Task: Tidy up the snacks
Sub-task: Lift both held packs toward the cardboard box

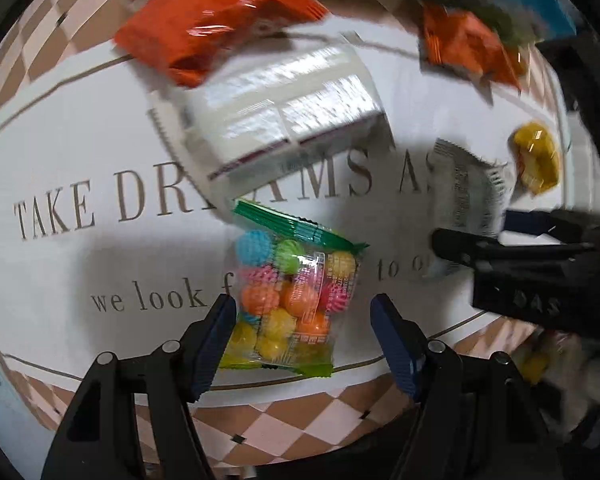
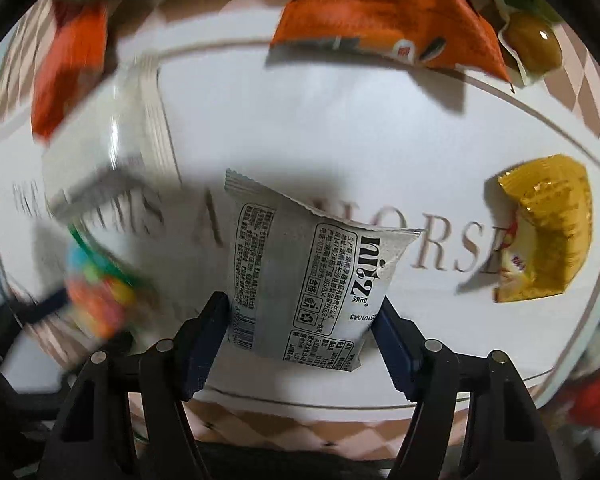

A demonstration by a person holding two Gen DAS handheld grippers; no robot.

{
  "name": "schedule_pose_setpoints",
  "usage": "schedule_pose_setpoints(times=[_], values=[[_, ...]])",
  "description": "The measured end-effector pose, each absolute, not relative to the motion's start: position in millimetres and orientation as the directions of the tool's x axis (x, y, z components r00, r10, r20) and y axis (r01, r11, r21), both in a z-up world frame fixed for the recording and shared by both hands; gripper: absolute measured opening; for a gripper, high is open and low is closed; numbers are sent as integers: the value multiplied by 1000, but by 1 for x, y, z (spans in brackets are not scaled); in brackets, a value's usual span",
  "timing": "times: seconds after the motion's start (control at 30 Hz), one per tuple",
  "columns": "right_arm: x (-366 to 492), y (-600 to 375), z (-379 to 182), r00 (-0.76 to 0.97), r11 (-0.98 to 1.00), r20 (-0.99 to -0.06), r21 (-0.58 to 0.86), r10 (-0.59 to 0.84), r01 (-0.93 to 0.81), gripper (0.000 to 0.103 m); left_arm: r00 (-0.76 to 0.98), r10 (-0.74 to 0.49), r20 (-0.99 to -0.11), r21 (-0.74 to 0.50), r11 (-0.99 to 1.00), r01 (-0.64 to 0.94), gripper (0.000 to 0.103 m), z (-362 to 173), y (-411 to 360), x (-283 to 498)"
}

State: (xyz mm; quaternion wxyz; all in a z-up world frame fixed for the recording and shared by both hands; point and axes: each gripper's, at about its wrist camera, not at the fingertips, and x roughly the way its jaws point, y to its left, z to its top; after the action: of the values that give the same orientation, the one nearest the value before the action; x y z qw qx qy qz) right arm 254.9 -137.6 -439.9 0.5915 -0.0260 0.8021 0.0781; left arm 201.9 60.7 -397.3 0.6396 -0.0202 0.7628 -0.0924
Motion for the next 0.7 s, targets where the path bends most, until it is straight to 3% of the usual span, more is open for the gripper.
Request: schedule_pose_setpoints(times=[0.13, 0.27, 0.4, 0.7], values=[[246, -149, -438, -307, 982, -949, 116, 65, -152, 74, -179, -108, -978, -125, 988, 91, 68, -402, 55, 205], [238, -187, -437, -305, 985, -940, 170, 155, -22, 75, -164, -112, -980, -113, 994, -6, 57, -402, 64, 209], [240, -200, -435, -281, 983, -942, 162, 181, 89, 76, -173, -128, -976, -110, 988, -111, 57, -406, 84, 208], [257, -173, -434, -265, 992, -957, 106, 121, 70, 81, -168, 5, -986, 14, 998, -56, 57, -406, 72, 214]])
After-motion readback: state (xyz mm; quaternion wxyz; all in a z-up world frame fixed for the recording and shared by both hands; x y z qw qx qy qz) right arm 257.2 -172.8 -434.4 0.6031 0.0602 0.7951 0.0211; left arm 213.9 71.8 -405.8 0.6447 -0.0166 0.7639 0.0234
